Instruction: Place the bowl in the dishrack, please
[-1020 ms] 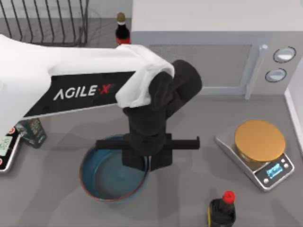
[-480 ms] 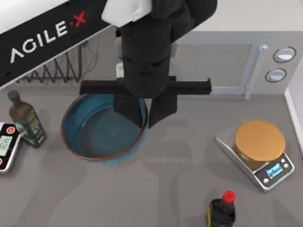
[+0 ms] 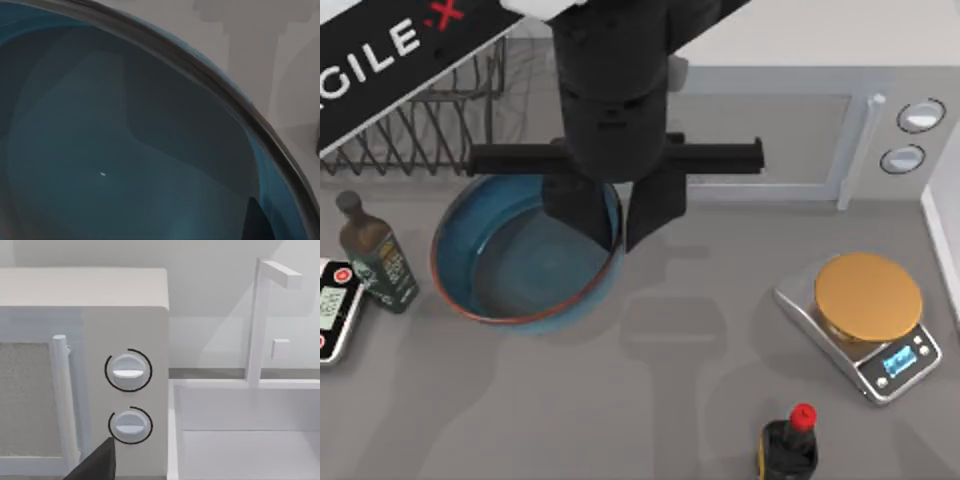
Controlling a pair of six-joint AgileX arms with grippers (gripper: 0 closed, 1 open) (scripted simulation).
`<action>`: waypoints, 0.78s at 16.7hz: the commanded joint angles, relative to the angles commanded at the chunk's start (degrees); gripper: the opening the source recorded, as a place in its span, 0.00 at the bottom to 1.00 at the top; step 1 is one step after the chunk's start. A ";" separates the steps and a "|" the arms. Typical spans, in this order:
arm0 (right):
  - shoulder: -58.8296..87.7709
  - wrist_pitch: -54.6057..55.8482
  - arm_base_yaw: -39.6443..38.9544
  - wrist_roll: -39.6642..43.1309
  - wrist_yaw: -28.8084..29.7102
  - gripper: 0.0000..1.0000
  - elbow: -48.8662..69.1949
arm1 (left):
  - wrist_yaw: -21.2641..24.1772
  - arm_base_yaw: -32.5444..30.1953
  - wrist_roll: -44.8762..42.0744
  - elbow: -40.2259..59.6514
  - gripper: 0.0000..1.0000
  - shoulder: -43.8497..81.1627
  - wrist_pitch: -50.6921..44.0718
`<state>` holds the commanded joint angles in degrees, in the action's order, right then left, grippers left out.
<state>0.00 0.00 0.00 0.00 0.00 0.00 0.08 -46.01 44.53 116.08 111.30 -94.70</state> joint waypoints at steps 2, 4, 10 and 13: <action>0.00 0.00 0.00 0.00 0.00 1.00 0.00 | 0.29 1.31 -1.09 -1.07 0.00 -1.44 1.87; 0.00 0.00 0.00 0.00 0.00 1.00 0.00 | 0.92 4.26 -3.42 -3.49 0.00 -4.59 6.11; 0.00 0.00 0.00 0.00 0.00 1.00 0.00 | 4.19 20.11 -15.87 -17.62 0.00 -20.71 28.30; 0.00 0.00 0.00 0.00 0.00 1.00 0.00 | 6.11 30.00 -24.01 -27.25 0.00 -30.73 43.15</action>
<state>0.00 0.00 0.00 0.00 0.00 0.00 6.19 -16.01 20.52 88.83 80.57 -51.55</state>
